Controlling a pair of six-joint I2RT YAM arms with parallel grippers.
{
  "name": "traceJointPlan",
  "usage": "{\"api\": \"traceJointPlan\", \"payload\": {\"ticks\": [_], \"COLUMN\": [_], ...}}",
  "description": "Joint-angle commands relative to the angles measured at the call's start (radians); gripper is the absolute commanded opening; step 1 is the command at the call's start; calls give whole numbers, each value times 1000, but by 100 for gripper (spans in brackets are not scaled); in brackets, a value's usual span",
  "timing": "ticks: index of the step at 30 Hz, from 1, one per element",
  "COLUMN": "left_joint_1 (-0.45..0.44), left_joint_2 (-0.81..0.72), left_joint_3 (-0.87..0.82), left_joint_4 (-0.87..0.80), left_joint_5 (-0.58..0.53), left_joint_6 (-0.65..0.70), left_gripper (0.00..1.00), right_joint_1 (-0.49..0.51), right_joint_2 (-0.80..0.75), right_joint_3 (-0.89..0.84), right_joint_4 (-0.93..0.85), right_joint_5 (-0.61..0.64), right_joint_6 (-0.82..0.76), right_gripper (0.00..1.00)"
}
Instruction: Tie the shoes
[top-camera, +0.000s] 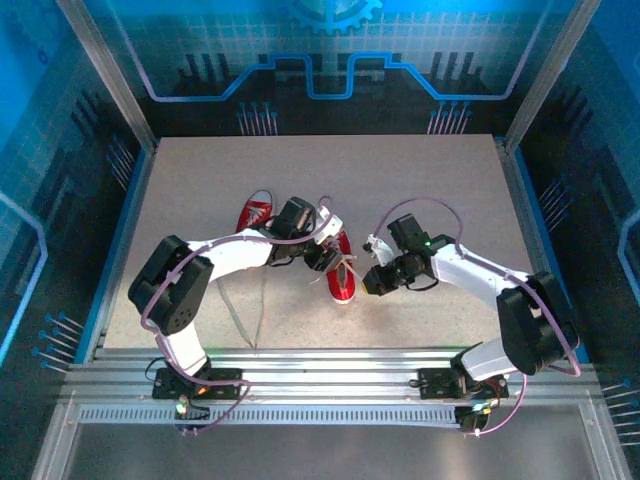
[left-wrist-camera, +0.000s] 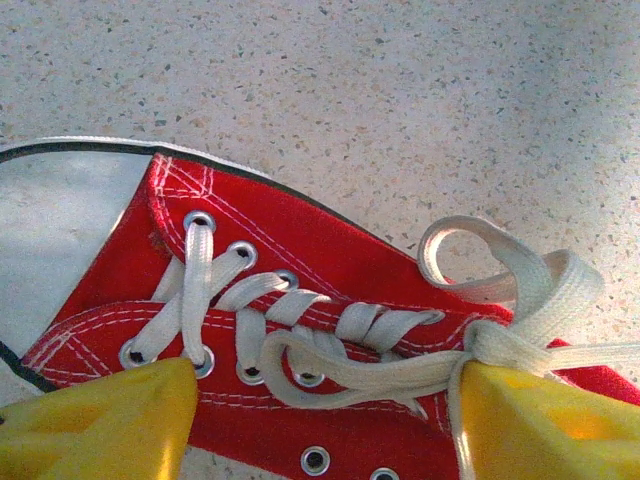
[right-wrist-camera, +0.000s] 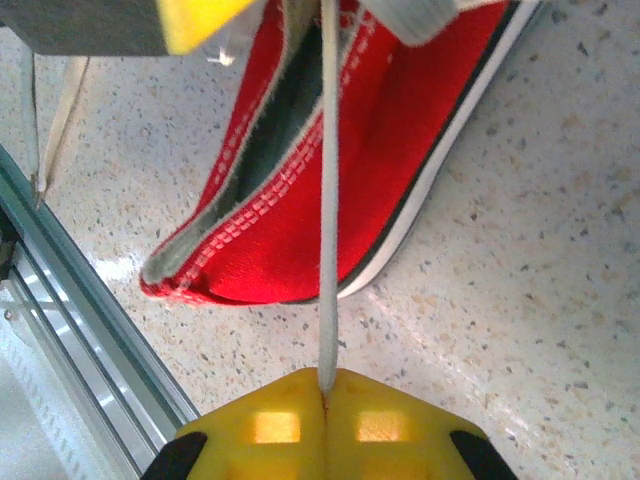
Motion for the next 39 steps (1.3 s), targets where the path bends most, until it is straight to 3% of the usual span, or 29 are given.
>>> {"api": "traceJointPlan", "payload": {"ticks": [1,6,8,11,14,20,25,31,37,39], "left_joint_1": [22,53,102,174,176,136,86,99,61,34], "left_joint_2": [-49,-199,-257,-311,-304,-188,-135,-43,-25,-13], "left_joint_3": [-22,-102,-134,-179,-203,-150,-104,134,195,213], "left_joint_4": [0,54,59,57,35,51,67,-211,-309,-318], "left_joint_5": [-31,41,97,205,235,213,132,38,-44,-43], "left_joint_6": [-11,-2,-33,-76,-75,-162,-154,-387,-813,-910], "left_gripper": [73,86,86,84,79,70,69,68,72,67], "right_joint_1": [-11,-31,-49,-68,-72,-50,-46,-93,-76,-71], "right_joint_2": [-7,-12,-26,-56,-58,83,145,116,63,64], "right_joint_3": [6,75,105,127,164,290,304,258,155,126], "right_joint_4": [-35,-102,-138,-182,-176,-121,-66,1,90,130], "right_joint_5": [-36,-18,-16,22,75,54,37,-9,109,131], "right_joint_6": [-2,-36,-51,-67,-72,-52,-67,-106,-445,-555], "right_gripper": [10,24,32,36,39,39,42,49,54,55]}}
